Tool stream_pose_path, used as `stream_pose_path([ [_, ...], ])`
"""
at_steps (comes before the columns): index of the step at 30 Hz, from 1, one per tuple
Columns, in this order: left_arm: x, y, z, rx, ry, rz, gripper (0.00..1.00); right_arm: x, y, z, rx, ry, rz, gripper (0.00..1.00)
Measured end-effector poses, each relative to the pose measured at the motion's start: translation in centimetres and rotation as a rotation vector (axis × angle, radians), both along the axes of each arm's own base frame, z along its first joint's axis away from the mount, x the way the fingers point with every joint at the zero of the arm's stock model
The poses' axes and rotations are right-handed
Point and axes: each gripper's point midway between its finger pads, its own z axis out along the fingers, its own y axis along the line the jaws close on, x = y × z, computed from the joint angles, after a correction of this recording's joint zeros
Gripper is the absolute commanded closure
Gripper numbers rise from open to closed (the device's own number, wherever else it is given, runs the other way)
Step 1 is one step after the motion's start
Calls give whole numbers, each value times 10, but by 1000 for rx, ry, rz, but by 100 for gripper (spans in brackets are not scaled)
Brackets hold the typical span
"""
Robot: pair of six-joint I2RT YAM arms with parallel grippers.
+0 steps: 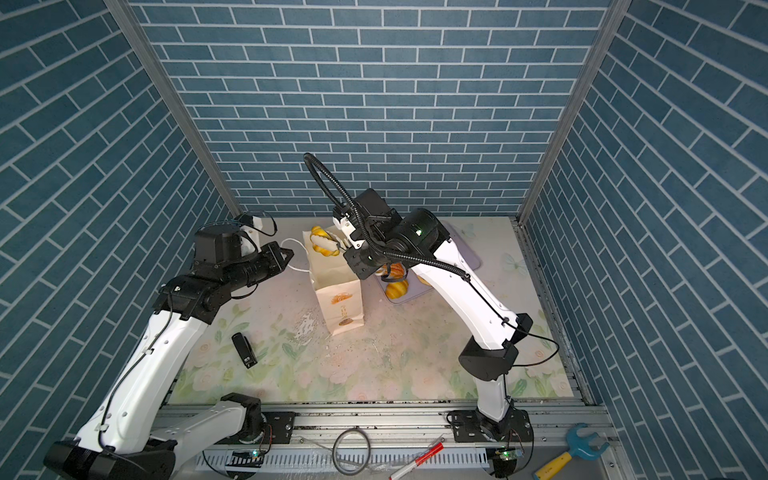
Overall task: Place the fake bread into the paper bag
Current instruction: 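Open the tongs to drop the roll into the bag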
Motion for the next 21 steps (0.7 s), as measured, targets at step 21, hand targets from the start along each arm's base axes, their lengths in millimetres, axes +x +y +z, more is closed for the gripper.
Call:
stream_pose_path([
  [21, 11, -1, -2, 34, 1, -11, 100, 24, 11, 29, 48, -154, -24, 58],
])
